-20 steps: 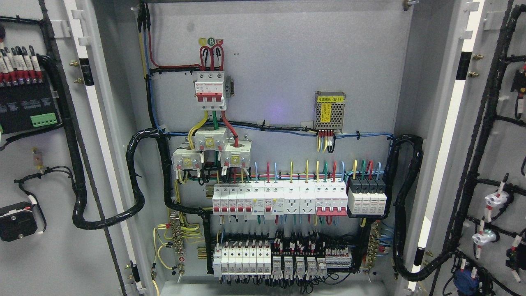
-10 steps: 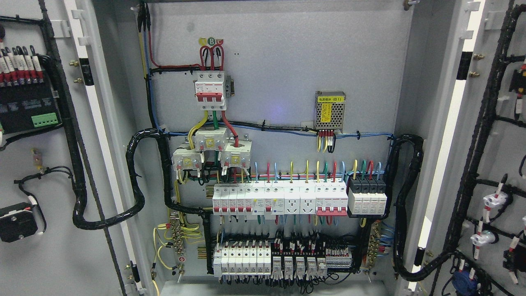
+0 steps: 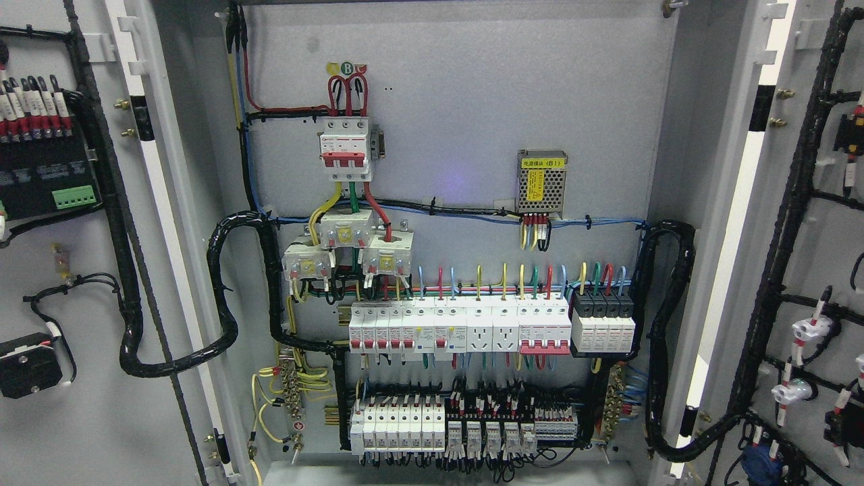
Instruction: Open door with both hands
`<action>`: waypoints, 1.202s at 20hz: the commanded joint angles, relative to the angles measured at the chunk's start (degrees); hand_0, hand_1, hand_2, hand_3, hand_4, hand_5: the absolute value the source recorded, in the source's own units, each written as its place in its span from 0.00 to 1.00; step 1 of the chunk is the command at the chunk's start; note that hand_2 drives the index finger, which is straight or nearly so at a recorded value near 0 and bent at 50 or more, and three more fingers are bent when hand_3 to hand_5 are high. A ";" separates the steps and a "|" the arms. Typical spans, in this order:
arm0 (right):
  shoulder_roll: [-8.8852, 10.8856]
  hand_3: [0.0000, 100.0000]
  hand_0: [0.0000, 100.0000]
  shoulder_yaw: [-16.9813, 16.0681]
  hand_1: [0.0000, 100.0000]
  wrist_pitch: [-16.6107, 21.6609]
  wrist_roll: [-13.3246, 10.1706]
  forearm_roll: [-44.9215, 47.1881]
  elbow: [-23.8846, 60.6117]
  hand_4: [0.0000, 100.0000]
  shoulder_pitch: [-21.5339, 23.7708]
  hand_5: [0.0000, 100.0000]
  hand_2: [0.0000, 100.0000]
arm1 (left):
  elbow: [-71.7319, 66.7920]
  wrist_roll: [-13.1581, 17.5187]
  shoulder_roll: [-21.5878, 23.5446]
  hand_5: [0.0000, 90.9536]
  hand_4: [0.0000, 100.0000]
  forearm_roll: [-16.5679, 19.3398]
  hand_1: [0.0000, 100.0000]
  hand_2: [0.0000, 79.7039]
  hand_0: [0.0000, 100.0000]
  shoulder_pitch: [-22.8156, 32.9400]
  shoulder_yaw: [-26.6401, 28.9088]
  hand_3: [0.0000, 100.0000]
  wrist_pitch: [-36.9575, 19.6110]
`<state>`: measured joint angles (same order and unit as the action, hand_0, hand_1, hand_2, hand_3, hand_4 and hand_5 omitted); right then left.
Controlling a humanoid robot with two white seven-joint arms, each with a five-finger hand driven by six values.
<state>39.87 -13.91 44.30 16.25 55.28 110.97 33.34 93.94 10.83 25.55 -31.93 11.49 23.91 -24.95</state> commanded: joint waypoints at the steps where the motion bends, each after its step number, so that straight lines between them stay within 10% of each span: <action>1: 0.21 0.00 0.11 5.37 0.00 0.00 0.01 -0.43 1.44 0.00 -0.38 0.00 0.00 | 7.13 -0.28 -1.21 0.00 0.03 0.11 0.00 0.00 0.00 2.74 -5.63 0.00 -0.19; 7: -0.41 0.00 0.11 14.16 0.00 0.00 0.01 -5.16 0.82 0.00 -1.26 0.00 0.00 | 8.89 -1.34 -1.82 0.00 0.03 1.08 0.00 0.00 0.00 5.20 -12.47 0.00 0.51; 18: -7.61 0.00 0.11 30.94 0.00 0.00 0.01 -17.48 -11.03 0.00 -0.74 0.00 0.00 | 8.37 -1.25 -14.82 0.00 0.03 19.26 0.00 0.00 0.00 13.90 -22.68 0.00 2.71; 24: -9.37 0.00 0.11 35.96 0.00 0.00 0.01 -18.71 -19.73 0.00 3.92 0.00 0.00 | 6.87 -1.25 -19.40 0.00 0.03 22.08 0.00 0.00 0.00 19.09 -24.71 0.00 10.60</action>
<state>34.44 10.13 44.32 16.28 39.04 102.75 34.19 101.22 9.37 14.47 -13.74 26.31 5.71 -17.99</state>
